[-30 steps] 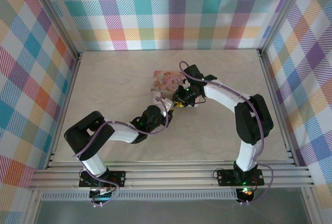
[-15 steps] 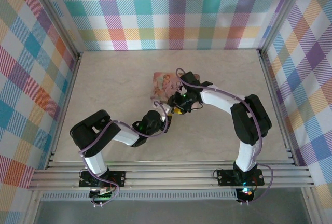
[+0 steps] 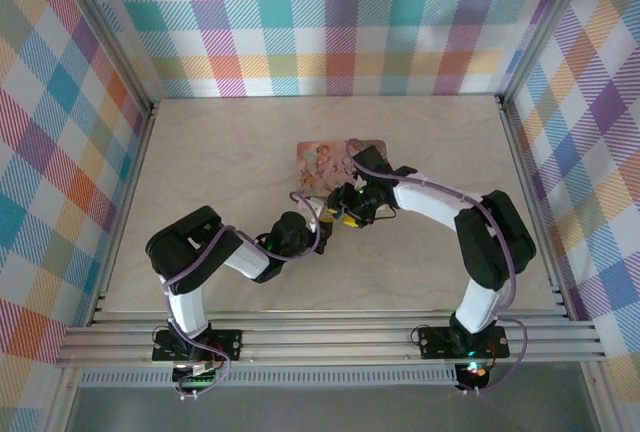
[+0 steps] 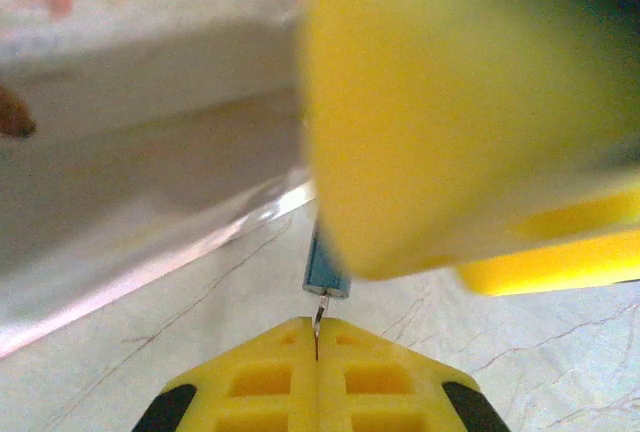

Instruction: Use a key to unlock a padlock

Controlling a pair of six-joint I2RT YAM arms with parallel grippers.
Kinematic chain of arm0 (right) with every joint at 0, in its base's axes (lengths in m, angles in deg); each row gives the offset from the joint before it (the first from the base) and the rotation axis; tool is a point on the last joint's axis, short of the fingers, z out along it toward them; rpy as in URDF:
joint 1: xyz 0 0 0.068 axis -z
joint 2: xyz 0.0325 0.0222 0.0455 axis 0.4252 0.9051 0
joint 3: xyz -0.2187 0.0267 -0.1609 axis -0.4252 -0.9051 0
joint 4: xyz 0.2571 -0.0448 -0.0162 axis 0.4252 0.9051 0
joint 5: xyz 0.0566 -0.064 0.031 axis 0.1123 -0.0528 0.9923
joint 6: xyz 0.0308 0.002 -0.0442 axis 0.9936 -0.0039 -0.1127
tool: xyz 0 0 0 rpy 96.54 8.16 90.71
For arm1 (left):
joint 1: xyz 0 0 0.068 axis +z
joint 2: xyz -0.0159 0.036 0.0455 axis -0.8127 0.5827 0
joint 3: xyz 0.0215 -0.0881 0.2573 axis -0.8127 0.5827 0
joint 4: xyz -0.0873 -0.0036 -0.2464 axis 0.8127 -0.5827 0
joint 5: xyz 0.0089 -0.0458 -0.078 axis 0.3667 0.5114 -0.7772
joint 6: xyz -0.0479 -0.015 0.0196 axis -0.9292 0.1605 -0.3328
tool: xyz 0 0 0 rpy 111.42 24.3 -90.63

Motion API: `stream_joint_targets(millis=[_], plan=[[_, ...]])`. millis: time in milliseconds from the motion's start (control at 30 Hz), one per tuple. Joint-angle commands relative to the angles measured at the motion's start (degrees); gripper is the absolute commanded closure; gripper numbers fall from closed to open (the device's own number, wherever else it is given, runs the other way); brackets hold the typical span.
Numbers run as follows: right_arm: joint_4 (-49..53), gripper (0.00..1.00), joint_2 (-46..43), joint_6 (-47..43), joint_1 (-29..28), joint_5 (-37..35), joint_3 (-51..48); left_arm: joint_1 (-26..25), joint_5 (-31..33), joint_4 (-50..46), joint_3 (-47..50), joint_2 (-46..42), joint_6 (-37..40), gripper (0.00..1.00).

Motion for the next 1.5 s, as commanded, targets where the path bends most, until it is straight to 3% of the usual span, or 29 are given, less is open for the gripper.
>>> stream_joint_targets(millis=[0, 300, 500, 733, 1233, 1467], plan=[[-0.39, 0.44, -4.83, 1.19, -0.91, -2.66, -1.07, 1.08, -2.63, -0.11, 0.97, 1.67, -2.61, 1.0], [-14.82, 0.47, -5.47, 6.15, -0.92, -5.84, -10.36, 3.23, -8.33, 1.59, 0.45, 2.63, -7.59, 1.0], [-23.73, 0.44, -5.39, 8.14, -0.92, -9.45, -15.23, 5.69, -13.05, 3.45, 0.44, 3.26, -10.68, 1.0], [-29.78, 0.44, -1.04, 8.42, -0.92, -8.44, -16.22, 7.07, -16.48, 6.03, 0.18, 4.61, -13.34, 1.0], [-26.26, 0.44, -1.51, 8.36, -1.08, -10.9, -17.38, 9.29, -20.69, 7.23, -0.57, 4.73, -16.43, 1.0], [-32.1, 0.46, -1.35, 5.36, -1.89, -10.98, -19.96, 10.29, -23.84, 7.23, -1.57, 4.74, -17.46, 1.0]])
